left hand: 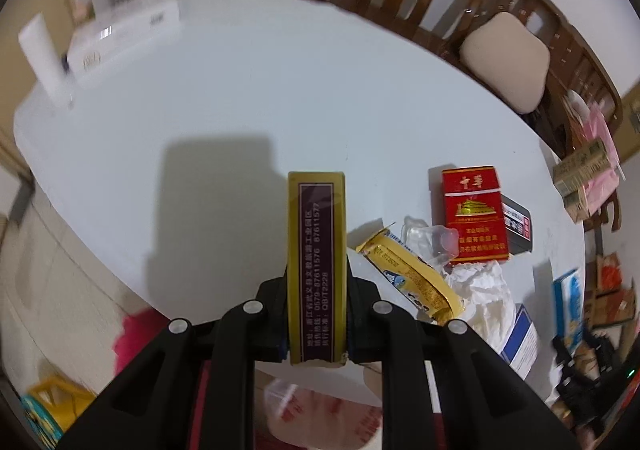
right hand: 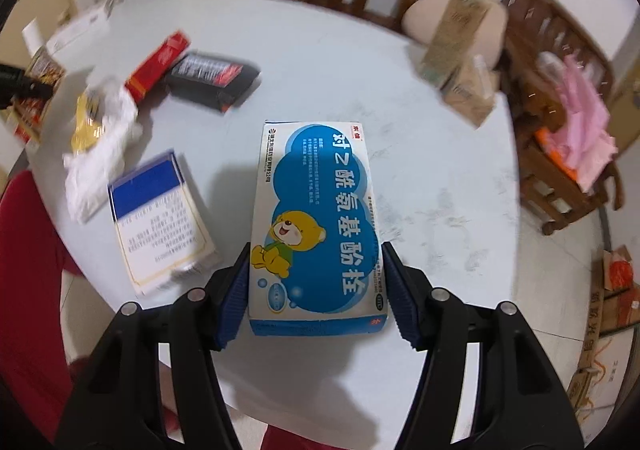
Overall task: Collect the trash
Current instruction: 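Lift both held boxes and carry them down over the white plastic bag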
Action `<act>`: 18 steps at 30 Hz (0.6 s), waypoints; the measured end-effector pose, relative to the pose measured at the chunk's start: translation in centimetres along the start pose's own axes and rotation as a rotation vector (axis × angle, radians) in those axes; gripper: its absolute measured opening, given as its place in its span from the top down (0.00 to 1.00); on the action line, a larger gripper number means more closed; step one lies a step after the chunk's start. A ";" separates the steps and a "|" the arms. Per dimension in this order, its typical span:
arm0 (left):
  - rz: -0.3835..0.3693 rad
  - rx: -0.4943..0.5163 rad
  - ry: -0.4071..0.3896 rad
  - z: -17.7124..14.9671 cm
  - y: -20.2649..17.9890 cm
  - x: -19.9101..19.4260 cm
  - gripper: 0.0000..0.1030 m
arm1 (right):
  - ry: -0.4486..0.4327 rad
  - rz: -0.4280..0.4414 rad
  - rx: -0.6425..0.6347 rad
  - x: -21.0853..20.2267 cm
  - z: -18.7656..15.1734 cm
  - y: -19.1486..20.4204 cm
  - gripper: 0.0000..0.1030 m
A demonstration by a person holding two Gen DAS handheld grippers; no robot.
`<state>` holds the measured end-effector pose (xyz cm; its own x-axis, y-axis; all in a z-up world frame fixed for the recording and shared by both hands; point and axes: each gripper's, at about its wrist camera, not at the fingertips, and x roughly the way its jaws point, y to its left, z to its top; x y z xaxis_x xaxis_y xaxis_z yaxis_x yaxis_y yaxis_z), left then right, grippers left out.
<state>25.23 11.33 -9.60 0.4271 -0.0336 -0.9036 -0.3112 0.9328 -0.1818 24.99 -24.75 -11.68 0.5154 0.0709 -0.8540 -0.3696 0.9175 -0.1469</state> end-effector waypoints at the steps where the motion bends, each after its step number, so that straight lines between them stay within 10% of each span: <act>1: -0.003 0.022 -0.017 -0.2 -0.2 -0.7 0.81 | -0.022 -0.005 0.016 -0.7 0.0 0.3 0.42; 18: -0.098 0.319 -0.264 -4.4 -2.9 -12.2 0.81 | -0.438 -0.058 0.131 -19.0 0.2 8.0 0.42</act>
<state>17.19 7.42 0.28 0.6574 -0.0731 -0.7500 0.0018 0.9954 -0.0954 12.39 -18.73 3.50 0.8209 0.1503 -0.5510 -0.2440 0.9646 -0.1004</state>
